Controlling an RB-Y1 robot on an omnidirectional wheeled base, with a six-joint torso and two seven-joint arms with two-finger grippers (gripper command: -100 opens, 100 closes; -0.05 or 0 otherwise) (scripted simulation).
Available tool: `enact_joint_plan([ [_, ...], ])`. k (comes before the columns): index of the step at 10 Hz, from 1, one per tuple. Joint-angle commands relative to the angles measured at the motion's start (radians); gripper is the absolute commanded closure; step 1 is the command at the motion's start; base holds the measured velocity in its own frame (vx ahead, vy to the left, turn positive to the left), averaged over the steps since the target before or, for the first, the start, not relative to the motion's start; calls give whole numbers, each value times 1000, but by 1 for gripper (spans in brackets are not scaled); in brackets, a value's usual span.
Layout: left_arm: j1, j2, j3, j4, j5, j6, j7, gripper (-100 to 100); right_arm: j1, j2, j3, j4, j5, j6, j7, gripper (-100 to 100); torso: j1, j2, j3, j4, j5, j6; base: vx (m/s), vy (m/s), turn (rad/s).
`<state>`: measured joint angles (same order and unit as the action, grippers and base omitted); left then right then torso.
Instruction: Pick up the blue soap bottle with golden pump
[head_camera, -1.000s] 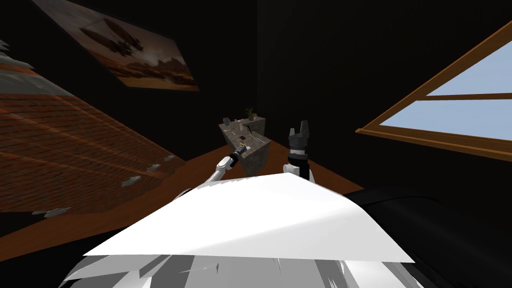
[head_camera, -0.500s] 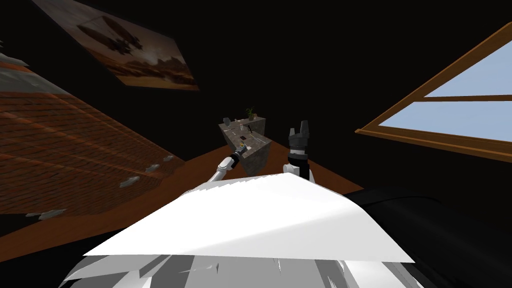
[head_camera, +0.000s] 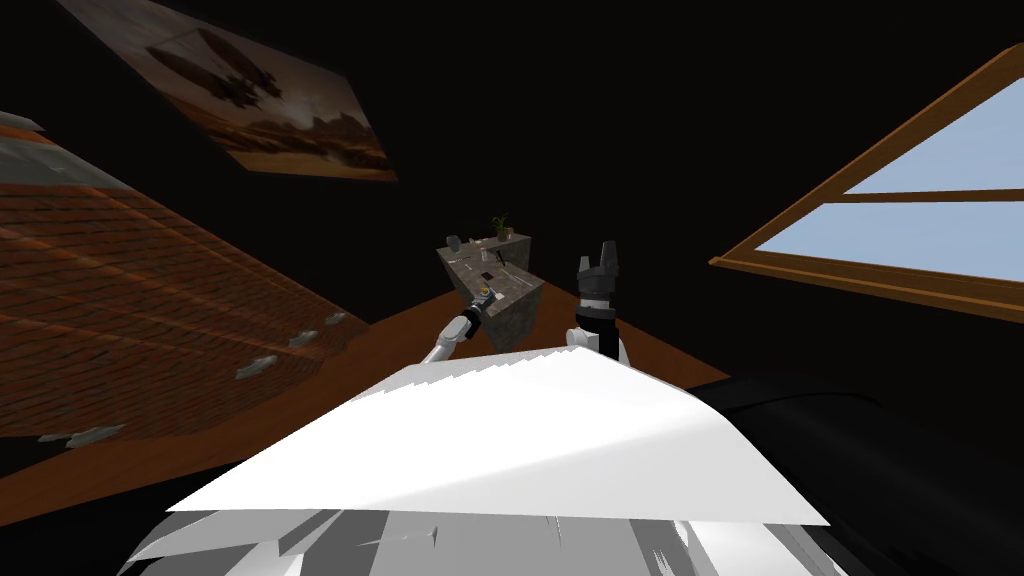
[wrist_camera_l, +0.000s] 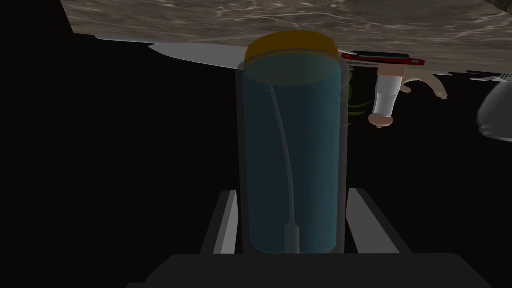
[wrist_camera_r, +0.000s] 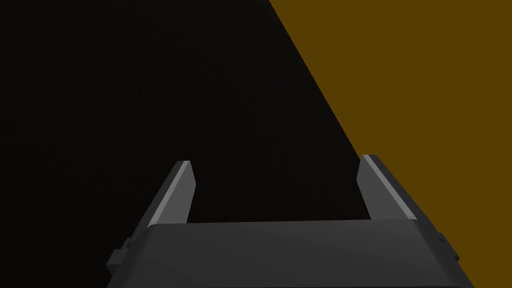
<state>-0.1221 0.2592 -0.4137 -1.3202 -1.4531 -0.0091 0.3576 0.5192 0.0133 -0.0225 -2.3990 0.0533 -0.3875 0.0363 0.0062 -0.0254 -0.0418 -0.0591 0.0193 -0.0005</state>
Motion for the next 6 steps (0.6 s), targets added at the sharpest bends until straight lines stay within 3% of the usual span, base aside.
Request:
enact_joint_plan([
  [1,0,-2,2,1,-32,-2,3,100,0,0,0,0,0,0,0,0,0,0,0,0,0,0,-1,-7,0],
  [2,34,-25,-12,-50,-70,49,55,100,0,0,0,0,0,0,0,0,-1,0,0,0,-1,0,7,72,-65],
  [5,34,-25,-12,-51,-189,53,135,100,0,0,0,0,0,0,0,0,3,0,0,1,0,0,13,44,-10],
  [6,34,-25,-12,-51,-200,53,142,100,0,0,0,0,0,0,0,0,0,0,0,1,-1,0,0,-7,4],
])
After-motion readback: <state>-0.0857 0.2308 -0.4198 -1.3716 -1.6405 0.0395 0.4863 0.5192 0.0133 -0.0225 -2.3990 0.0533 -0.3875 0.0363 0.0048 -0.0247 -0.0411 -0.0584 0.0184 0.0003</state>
